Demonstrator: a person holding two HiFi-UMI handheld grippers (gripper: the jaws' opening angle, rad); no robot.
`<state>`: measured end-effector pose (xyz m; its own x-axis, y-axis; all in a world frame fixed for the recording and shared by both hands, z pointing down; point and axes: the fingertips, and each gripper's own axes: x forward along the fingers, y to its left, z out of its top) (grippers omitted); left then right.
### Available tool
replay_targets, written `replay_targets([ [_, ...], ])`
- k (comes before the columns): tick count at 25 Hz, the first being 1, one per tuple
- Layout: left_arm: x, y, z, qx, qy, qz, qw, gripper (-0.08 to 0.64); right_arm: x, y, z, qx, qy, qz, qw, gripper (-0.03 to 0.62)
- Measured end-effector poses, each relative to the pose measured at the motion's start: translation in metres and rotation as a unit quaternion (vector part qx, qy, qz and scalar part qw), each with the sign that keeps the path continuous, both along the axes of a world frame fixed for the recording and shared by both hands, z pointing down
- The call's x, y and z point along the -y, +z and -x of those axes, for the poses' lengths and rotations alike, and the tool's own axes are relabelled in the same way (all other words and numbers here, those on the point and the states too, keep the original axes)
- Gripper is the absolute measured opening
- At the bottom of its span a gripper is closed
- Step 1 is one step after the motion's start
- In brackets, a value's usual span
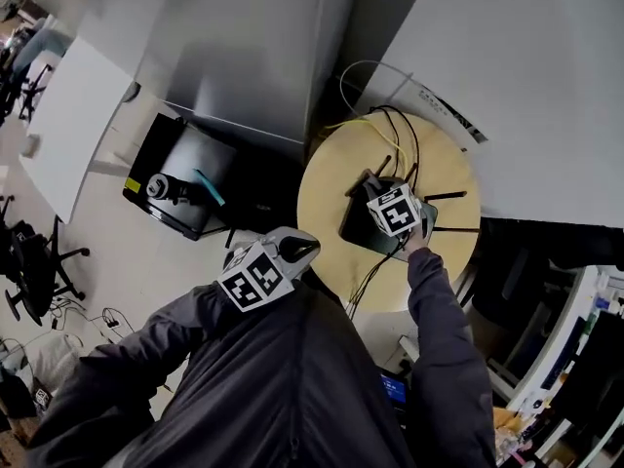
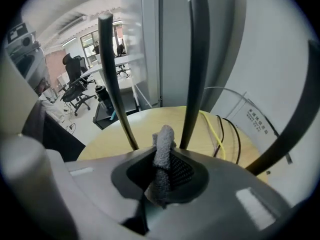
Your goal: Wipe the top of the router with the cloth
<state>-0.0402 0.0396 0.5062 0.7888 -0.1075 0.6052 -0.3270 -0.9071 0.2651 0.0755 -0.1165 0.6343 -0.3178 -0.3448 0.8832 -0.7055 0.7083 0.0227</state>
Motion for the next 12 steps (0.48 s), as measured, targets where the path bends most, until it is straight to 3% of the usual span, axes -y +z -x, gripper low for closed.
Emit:
replay_targets([
  [5,0.0,0.001,0.0,-0.003,-0.018,0.003,0.9998,0.0,-0.035,0.014,0.015,0.01,-0.032,0.03,0.999,0.04],
  [12,-0.002,-0.001,-0.018,-0.01,0.003,0.004,0.9999,0.0,-0.129,0.01,0.052,0.041,-0.091,0.053,0.994,0.04],
])
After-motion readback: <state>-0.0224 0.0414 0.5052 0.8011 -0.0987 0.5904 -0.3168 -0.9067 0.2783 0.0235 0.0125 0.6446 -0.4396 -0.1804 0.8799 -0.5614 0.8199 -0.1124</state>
